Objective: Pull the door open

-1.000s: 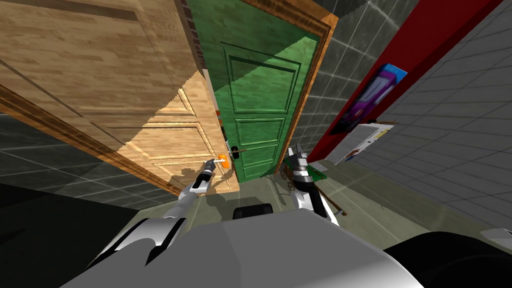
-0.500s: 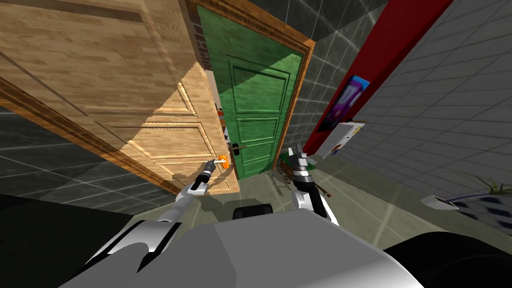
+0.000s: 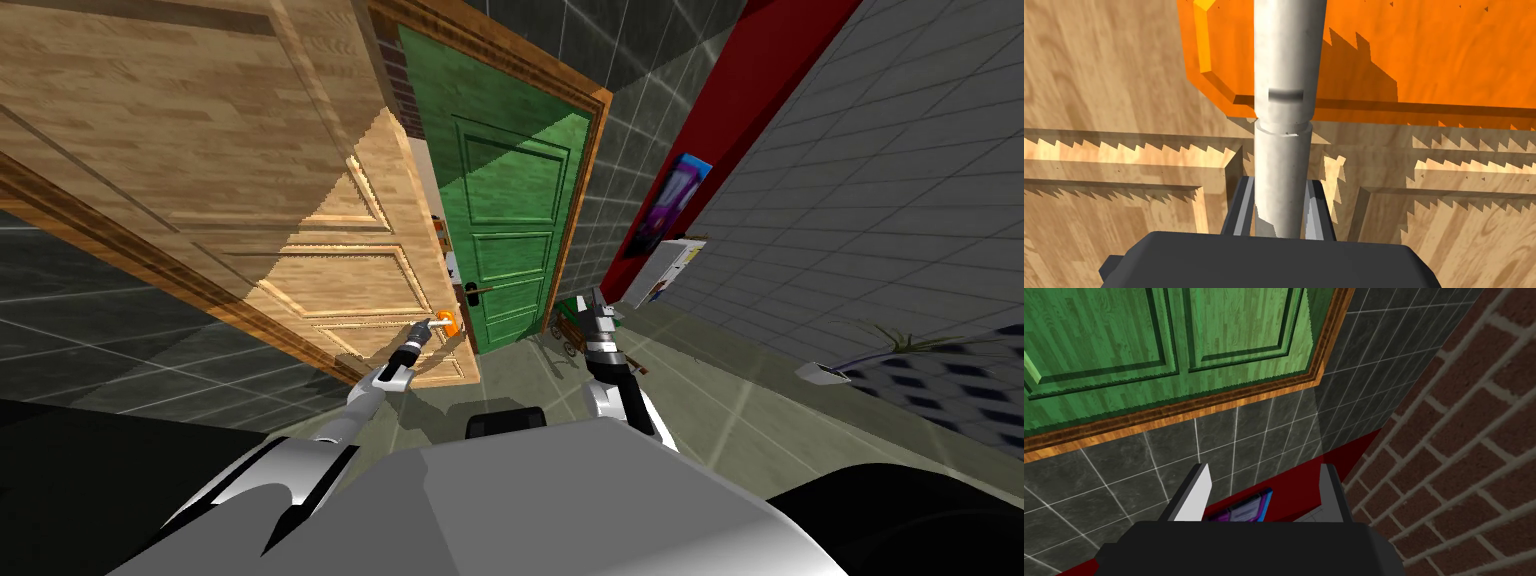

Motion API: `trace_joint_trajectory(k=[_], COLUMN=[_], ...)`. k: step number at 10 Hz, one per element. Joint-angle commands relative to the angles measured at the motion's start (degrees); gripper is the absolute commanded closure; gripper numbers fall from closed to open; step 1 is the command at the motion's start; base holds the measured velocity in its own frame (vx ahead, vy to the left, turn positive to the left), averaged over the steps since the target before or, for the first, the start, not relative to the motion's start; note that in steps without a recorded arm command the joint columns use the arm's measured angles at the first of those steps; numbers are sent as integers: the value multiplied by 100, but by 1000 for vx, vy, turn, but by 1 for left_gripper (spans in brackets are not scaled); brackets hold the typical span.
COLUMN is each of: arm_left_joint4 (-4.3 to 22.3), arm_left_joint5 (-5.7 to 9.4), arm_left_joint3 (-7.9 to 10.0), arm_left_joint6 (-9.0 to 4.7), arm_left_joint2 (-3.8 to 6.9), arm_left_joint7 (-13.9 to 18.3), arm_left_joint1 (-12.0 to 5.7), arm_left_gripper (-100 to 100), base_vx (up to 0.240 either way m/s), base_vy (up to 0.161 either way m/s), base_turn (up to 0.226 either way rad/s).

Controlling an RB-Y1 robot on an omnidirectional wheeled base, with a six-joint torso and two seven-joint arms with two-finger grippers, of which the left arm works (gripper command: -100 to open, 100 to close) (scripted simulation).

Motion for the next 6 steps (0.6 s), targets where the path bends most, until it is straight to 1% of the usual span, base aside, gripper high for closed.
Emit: trace_joint_trajectory(k=[1, 2, 3, 4, 5, 6], arm_left_joint4=[-159, -223, -266, -287, -345, -377], arm_left_joint5=[-27, -55, -73, -83, -108, -122], arm_left_joint3=[-117, -249, -339, -382, -502, -568], arm_left_joint6=[-5, -73, -119, -142, -204, -238], arm_left_joint2=[15, 78, 120, 141, 198, 229], arm_left_joint7=[80, 193, 269, 307, 409, 466], arm_left_joint1=[88, 124, 148, 160, 193, 211], arm_left_gripper=[100, 100, 100, 100, 100, 100], base_vx=[-176, -187, -244, -218, -184, -178], base_vy=[100, 42, 89, 110, 117, 125], base_turn=[-69, -82, -75, -60, -74, -73])
